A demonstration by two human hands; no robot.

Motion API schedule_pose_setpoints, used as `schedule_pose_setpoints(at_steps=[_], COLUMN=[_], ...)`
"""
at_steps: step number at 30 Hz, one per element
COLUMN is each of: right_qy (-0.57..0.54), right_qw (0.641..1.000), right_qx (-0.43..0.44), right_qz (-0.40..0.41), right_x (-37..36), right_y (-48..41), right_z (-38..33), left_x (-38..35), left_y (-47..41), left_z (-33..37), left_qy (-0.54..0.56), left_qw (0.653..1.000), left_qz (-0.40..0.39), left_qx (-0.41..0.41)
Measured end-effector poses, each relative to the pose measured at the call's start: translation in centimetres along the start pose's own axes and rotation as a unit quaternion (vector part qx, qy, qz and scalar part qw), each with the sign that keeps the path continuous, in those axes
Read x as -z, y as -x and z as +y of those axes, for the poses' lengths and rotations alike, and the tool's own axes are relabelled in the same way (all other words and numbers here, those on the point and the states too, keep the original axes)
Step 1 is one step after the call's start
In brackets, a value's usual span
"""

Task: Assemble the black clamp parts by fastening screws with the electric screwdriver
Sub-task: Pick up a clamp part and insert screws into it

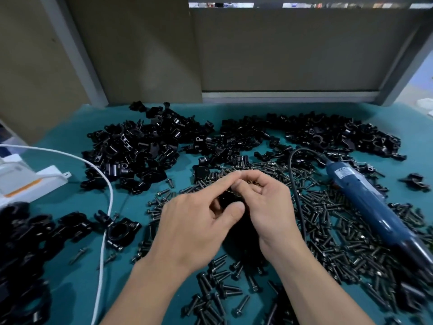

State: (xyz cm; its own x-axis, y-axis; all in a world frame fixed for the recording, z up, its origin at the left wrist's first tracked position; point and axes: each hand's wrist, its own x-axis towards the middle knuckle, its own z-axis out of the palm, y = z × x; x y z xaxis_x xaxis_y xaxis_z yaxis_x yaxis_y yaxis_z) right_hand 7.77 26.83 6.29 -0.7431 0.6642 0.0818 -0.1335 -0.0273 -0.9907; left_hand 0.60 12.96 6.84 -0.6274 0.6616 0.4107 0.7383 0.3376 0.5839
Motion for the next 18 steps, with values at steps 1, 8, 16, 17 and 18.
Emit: schedule_pose_setpoints(at_steps=[1, 8, 16, 17, 18], right_qy=[-0.004, -0.027, 0.000, 0.022, 0.032], right_qw=[1.000, 0.990, 0.985, 0.985, 0.985], right_qx=[-0.002, -0.032, -0.024, -0.018, -0.017], right_qz=[-0.012, -0.134, -0.169, -0.170, -0.167], right_x=[0.0, -0.4, 0.0, -0.1, -0.1], right_y=[0.0, 0.5, 0.3, 0.3, 0.3], right_z=[0.0, -0.2, 0.0, 0.1, 0.1], left_x=[0.0, -0.5, 1.2, 1.1, 0.8], left_y=[0.0, -1.0, -1.1, -1.1, -1.0], left_z=[0.1, 0.0, -1.9, -2.0, -2.0], left_qy=[0.056, 0.327, 0.370, 0.355, 0.343], left_qw=[0.998, 0.919, 0.896, 0.905, 0.913], left_qz=[0.003, 0.101, -0.183, -0.170, -0.150], left_qx=[0.013, 0.197, 0.163, 0.164, 0.161])
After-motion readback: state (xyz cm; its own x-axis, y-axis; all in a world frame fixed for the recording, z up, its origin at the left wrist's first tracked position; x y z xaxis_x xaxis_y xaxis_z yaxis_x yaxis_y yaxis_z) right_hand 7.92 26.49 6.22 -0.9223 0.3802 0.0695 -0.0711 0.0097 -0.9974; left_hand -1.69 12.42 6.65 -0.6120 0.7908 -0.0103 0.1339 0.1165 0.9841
